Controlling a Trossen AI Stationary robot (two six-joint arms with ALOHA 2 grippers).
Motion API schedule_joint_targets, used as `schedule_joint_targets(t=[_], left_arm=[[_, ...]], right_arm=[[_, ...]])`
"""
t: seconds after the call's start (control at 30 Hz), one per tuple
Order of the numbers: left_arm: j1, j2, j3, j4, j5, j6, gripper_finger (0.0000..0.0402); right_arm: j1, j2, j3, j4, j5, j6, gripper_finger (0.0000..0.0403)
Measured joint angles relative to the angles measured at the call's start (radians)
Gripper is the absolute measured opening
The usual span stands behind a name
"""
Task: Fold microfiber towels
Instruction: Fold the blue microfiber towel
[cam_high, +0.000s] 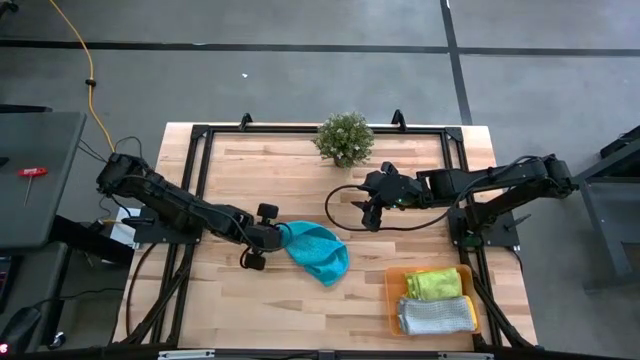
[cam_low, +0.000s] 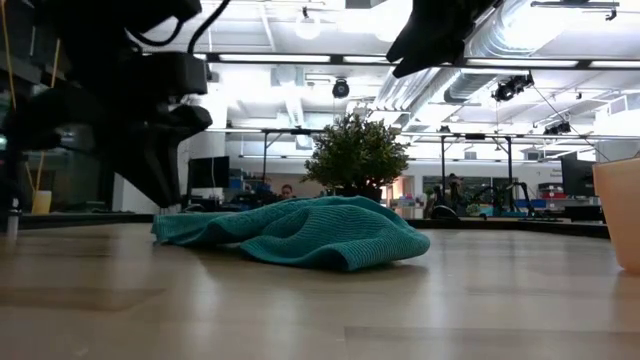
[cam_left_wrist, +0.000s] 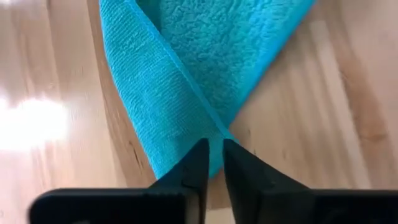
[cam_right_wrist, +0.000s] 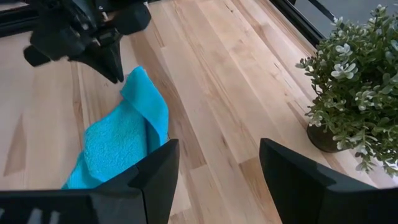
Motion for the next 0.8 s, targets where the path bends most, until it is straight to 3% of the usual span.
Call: schedule_joint_targets(t=[0.2, 0.43, 0.63, 0.8], left_arm=[[-0.016, -0.023, -0.007, -0.016, 0.09, 0.013, 0.0105], [-0.021, 0.065, -0.02, 0.044, 0.06, -0.026, 0.0177], [-0.022, 0.106, -0.02, 0.078, 0.046, -0.033, 0.0189], [-0.022, 0.144, -0.014, 0.072, 0.067, -0.026, 0.0164]], right_arm=[[0.0, 0.0, 0.0, -0.003, 0.02, -0.004, 0.0215], [0.0, 0.001, 0.0, -0.003, 0.037, 0.005, 0.0215], [0.0, 0.002, 0.0, -0.003, 0.037, 0.005, 0.0215], [0.0, 0.002, 0.0, -0.003, 0.037, 0.007, 0.0215]])
